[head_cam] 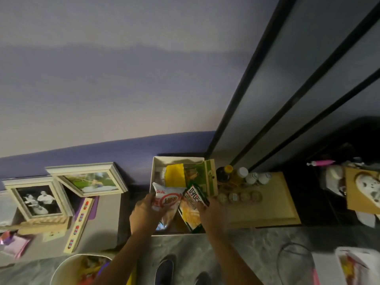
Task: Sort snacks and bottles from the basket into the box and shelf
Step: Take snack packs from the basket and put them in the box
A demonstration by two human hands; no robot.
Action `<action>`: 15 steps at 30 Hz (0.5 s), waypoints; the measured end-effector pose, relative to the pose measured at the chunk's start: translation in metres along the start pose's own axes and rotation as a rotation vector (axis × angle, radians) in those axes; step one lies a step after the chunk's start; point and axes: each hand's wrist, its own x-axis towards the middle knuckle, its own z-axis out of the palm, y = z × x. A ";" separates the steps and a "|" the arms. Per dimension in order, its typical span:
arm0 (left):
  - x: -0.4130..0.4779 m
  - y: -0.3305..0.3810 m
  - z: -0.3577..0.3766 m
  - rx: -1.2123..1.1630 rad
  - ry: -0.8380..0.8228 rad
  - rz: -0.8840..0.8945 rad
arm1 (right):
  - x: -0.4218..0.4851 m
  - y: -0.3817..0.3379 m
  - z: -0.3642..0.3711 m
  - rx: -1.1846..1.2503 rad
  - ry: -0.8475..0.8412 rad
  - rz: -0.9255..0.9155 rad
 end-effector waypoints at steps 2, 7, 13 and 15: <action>0.002 -0.001 0.010 0.064 -0.015 -0.005 | -0.003 -0.007 -0.009 0.009 -0.015 -0.010; 0.002 -0.013 0.013 0.090 -0.036 0.041 | -0.022 -0.007 -0.042 0.022 -0.013 -0.034; -0.020 0.020 -0.033 0.031 0.085 0.130 | -0.047 0.016 -0.098 0.024 0.153 -0.076; -0.031 0.046 -0.044 0.042 0.095 0.240 | -0.061 0.027 -0.121 0.068 0.219 -0.028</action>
